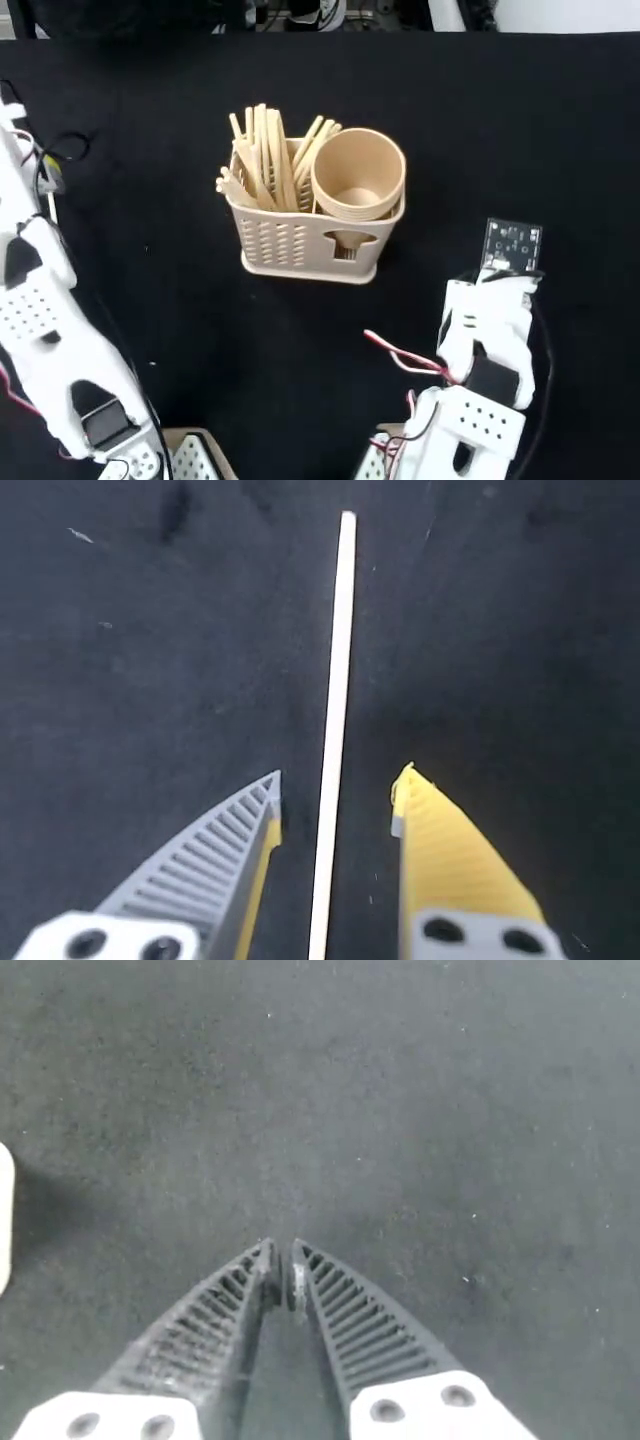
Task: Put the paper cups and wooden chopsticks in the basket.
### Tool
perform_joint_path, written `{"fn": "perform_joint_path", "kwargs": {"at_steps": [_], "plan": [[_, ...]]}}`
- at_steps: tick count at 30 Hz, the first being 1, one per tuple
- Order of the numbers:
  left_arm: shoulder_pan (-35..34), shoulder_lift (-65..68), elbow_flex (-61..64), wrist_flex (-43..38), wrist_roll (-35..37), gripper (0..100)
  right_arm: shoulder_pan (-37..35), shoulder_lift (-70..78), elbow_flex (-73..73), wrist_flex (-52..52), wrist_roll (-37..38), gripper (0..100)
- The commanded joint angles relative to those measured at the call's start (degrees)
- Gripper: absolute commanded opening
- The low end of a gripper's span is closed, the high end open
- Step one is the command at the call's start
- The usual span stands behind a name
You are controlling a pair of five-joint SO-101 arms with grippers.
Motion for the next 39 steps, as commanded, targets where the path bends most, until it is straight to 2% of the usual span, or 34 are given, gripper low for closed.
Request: {"fn": "perform_joint_path", "kwargs": {"at_steps": [1,6,11,19,22,25,28,33,39], "plan": [[-0.9,13.7,-19.5,6.6,-0.2,19,-0.4,0.1,-0.1,-1.3,0.4,2.8],[-0.8,26.6,-37.9,15.5,-0.3,17,-0.4,0.1,0.0,-1.3,0.4,2.8],[-0.8,33.9,-53.6,22.5,-0.7,3,-0.4,0.1,0.0,-1.3,0.4,2.8],[0.0,27.4,-52.9,24.3,0.2,3,-4.1,0.1,1.3,-1.3,3.4,2.8],[0.0,21.7,-52.2,24.4,4.8,3,-4.1,0.1,1.3,-1.3,3.4,2.8],[0.2,13.4,-45.1,24.5,10.2,3,-4.1,0.1,1.3,-1.4,3.5,2.8],[1.8,1.8,-31.7,24.5,12.0,3,-4.1,0.1,1.3,-1.4,3.5,3.0],[6.5,-17.2,-9.5,23.9,12.7,3,-4.2,0.1,1.3,-1.4,3.4,2.9],[12.4,-35.8,6.6,20.6,12.7,3,-4.5,0.1,1.5,-1.5,3.5,2.8]]}}
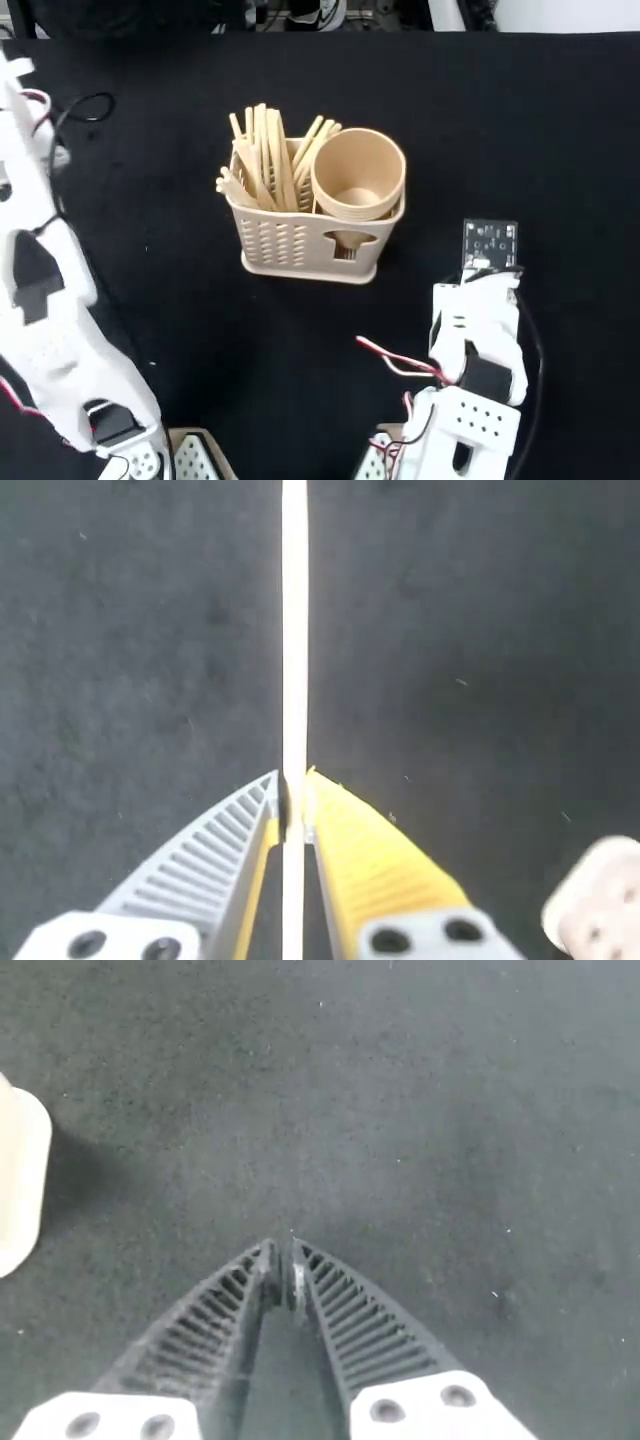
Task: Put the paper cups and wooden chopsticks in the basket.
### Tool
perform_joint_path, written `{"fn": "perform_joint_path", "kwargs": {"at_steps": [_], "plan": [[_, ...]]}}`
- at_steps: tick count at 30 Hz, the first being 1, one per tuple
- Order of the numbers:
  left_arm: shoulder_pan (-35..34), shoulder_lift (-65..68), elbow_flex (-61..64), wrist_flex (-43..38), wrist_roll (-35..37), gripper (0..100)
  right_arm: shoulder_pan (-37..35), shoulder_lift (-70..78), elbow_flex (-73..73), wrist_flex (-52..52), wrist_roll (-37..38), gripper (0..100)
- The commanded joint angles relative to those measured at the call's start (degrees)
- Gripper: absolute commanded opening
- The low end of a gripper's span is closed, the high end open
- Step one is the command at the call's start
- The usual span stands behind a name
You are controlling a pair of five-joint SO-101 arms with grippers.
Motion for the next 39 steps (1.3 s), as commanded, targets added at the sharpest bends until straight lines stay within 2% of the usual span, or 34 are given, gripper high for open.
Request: {"fn": "perform_joint_path", "kwargs": {"at_steps": [1,3,8,15,18,22,27,31,34,39], "plan": [[4.9,-17.1,10.6,-2.9,0.8,3,-1.0,0.0,-0.1,-1.3,0.5,2.8],[6.6,-22.8,16.0,-5.5,0.8,3,-2.3,0.0,0.0,-1.3,0.6,2.8],[9.1,-37.8,35.2,-19.1,0.9,3,-7.0,0.0,1.5,-1.2,4.8,2.8],[13.0,-67.3,61.1,-36.7,0.4,3,-8.0,0.0,1.5,-1.2,4.5,3.0],[14.7,-77.5,68.4,-43.5,0.7,3,-11.2,-0.7,1.8,-1.2,4.5,2.9],[20.9,-88.5,75.7,-55.1,0.7,3,-12.8,-5.6,3.7,0.2,4.5,2.9],[32.7,-98.5,81.2,-68.1,0.6,3,-12.7,-15.7,7.0,4.2,4.9,2.8],[40.1,-103.6,81.5,-73.6,0.7,3,-12.7,-23.9,6.5,12.7,4.9,2.8],[45.1,-103.7,82.1,-73.9,0.7,3,-12.8,-24.3,6.5,13.5,4.9,2.8],[47.3,-98.9,87.2,-74.5,0.8,3,-12.7,-23.8,6.5,13.0,5.0,2.8]]}}
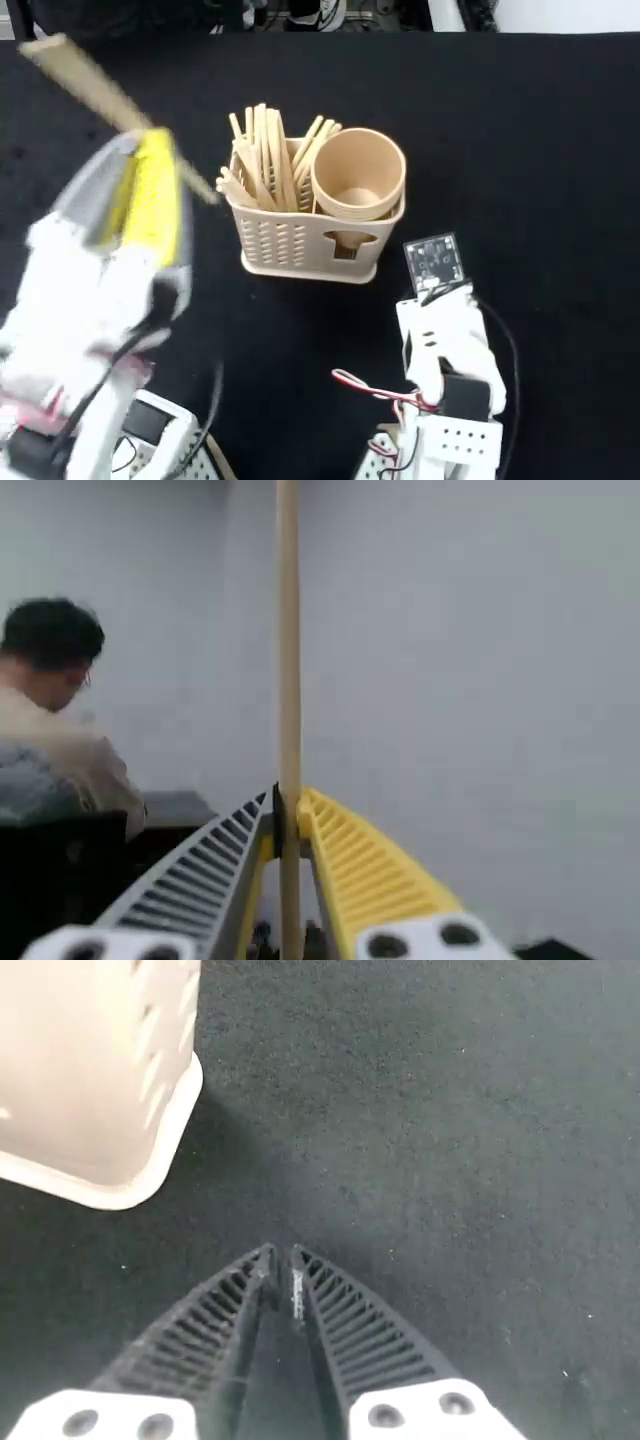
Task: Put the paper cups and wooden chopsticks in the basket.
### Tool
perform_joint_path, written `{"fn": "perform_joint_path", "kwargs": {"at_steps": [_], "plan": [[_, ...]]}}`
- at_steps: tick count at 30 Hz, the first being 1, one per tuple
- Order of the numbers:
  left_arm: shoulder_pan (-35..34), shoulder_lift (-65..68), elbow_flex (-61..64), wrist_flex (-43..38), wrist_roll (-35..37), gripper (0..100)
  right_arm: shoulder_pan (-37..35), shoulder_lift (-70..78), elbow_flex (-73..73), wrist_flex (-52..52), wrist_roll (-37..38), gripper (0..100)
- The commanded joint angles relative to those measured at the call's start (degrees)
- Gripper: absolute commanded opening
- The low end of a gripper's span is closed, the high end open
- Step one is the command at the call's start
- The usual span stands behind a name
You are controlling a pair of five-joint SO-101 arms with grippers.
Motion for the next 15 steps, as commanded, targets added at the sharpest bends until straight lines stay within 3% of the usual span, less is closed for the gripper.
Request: {"fn": "perform_joint_path", "kwargs": {"at_steps": [1,10,15], "plan": [[1.5,4.9,3.1,-1.0,0.7,3,-0.4,-3.7,-0.5,0.1,0.4,2.8],[1.3,14.2,11.5,-15.3,0.8,3,-0.4,-3.7,-0.5,0.2,0.4,2.8],[1.3,17.5,11.0,-19.1,0.8,3,-0.5,-3.7,-0.5,0.3,0.4,2.8]]}}
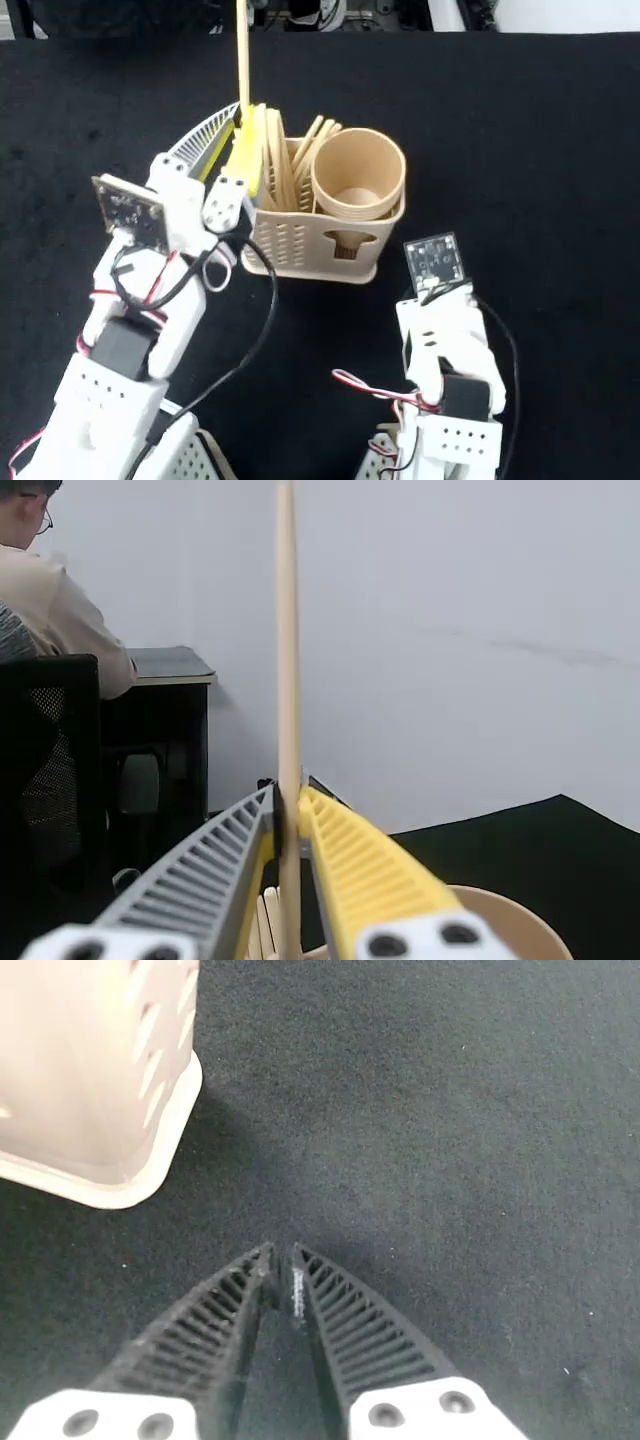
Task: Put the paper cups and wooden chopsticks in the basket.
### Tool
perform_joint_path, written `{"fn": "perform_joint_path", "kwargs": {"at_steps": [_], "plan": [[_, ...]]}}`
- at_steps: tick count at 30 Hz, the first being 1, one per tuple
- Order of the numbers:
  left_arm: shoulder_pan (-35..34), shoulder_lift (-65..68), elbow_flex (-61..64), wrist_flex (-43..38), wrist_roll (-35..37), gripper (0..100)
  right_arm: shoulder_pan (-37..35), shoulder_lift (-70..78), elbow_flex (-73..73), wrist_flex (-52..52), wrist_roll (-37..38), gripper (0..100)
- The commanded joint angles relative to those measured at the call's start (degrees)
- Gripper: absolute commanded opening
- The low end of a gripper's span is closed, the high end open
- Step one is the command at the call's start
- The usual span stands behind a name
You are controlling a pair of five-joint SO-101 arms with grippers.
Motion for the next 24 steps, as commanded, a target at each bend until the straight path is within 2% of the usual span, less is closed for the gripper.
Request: {"fn": "perform_joint_path", "kwargs": {"at_steps": [1,14,17,24], "plan": [[0.5,2.5,-1.8,-3.8,0.8,3,-0.5,-3.7,-0.5,0.3,0.4,2.8],[0.5,10.7,-13.6,-3.9,1.0,3,-0.6,-3.7,-0.5,0.3,0.4,3.0],[0.2,14.5,-14.7,-4.0,4.1,3,-0.6,-3.7,-0.5,0.4,0.4,3.0],[-6.5,20.3,-14.0,-4.0,10.3,3,-0.6,-3.7,-0.5,0.4,0.4,3.0]]}}
